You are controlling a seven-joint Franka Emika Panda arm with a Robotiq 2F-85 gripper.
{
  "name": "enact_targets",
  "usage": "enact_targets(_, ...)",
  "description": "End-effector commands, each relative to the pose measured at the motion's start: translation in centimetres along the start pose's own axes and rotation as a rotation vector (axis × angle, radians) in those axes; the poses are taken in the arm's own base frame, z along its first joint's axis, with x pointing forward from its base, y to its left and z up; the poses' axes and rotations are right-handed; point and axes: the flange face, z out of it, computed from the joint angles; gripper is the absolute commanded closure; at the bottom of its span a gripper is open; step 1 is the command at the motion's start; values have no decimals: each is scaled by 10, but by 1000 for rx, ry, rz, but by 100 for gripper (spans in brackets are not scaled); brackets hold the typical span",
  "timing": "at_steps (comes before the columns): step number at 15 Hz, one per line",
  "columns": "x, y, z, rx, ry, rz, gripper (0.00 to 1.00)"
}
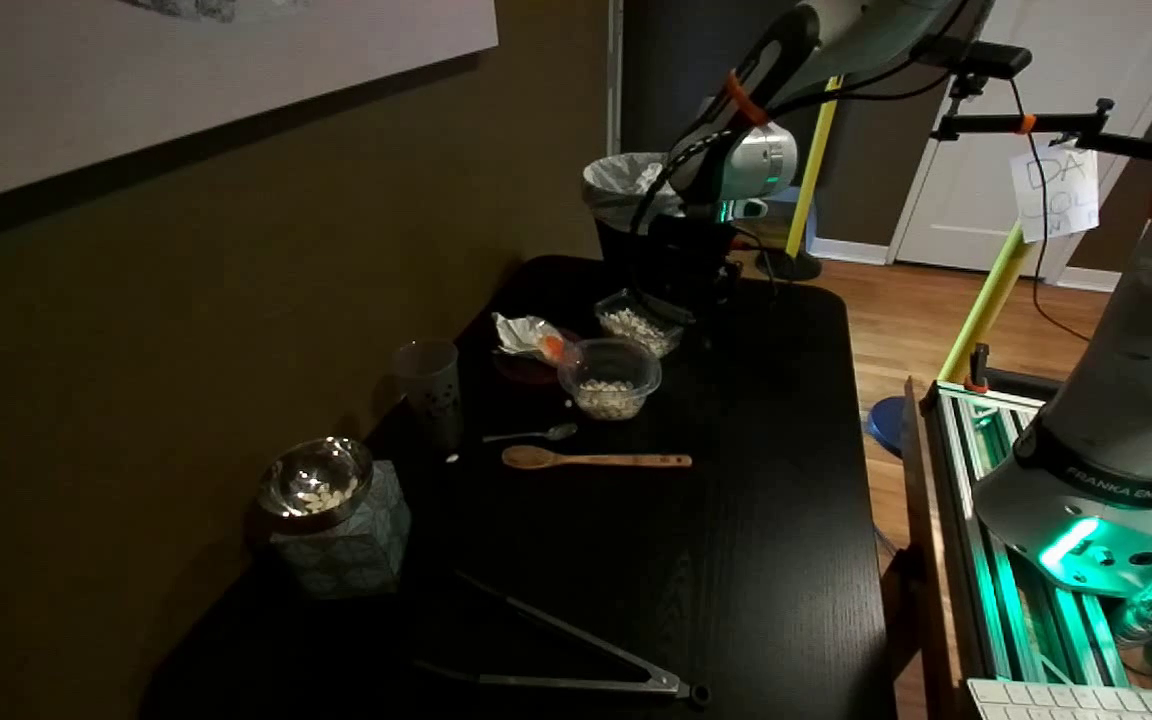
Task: Pour some contents from the clear container on the left into the container on the right.
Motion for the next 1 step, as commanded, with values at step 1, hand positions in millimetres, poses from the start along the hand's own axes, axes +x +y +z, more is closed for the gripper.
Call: enact_targets(1,-6,8,-7,-1,-2,-33,3)
